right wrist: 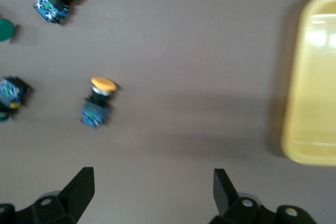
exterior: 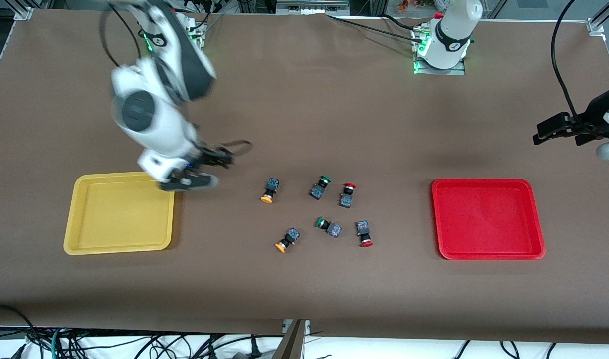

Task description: Place red and yellow buttons in trays

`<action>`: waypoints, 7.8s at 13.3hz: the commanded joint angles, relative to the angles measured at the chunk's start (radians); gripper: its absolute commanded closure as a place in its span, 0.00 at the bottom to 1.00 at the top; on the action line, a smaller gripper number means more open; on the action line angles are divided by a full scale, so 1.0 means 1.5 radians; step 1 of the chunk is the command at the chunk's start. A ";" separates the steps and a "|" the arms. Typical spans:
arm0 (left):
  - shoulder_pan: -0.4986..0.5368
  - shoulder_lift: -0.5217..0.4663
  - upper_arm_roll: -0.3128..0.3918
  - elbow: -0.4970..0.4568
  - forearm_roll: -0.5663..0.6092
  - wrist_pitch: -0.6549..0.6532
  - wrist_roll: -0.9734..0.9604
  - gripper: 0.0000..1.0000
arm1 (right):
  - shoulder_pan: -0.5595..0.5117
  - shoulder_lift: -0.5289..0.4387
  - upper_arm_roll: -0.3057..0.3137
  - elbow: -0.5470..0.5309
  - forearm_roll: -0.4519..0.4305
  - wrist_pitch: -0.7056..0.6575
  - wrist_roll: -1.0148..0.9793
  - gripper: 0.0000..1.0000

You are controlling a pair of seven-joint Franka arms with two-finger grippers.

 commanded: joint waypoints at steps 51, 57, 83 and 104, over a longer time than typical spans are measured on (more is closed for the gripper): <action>-0.121 0.405 0.021 0.063 0.075 0.241 -0.102 0.85 | 0.075 0.424 -0.050 0.396 0.107 0.324 0.246 0.01; -0.076 0.424 0.017 0.030 0.072 0.272 0.033 0.84 | 0.077 0.475 -0.037 0.423 0.107 0.392 0.250 0.03; -0.362 0.502 -0.048 0.059 0.046 0.504 -0.321 0.00 | -0.255 0.110 -0.045 -0.056 0.188 0.097 -0.542 0.96; -0.161 0.359 -0.038 0.066 0.095 0.263 -0.076 0.79 | -0.157 -0.261 -0.043 0.025 -0.004 -0.305 -0.174 0.00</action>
